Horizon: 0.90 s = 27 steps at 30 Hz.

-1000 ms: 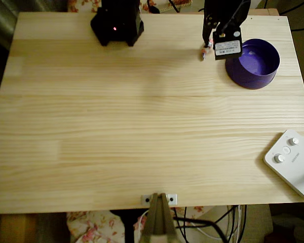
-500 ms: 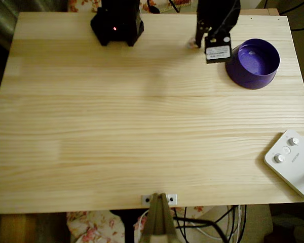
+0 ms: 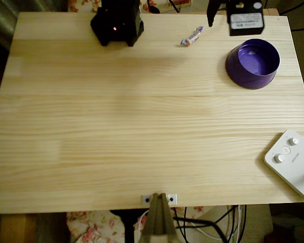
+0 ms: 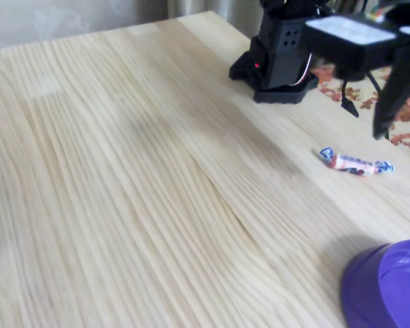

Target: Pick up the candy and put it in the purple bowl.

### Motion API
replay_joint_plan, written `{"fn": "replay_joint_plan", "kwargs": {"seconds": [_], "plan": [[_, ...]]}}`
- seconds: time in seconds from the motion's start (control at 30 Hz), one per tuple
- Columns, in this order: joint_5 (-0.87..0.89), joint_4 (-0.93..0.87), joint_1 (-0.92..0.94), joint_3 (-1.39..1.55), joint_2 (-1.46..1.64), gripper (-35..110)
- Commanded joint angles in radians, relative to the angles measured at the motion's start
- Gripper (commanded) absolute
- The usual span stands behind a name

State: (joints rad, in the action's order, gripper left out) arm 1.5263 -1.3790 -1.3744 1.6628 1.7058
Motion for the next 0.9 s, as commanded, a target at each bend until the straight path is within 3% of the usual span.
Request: {"fn": "replay_joint_plan", "kwargs": {"seconds": [0.0,0.27,0.87], "plan": [[1.066,0.097,-0.08,0.12,0.152,18],[1.261,0.265,-0.124,0.371,0.225,16],[1.335,0.379,-0.115,0.637,0.411,16]]}}
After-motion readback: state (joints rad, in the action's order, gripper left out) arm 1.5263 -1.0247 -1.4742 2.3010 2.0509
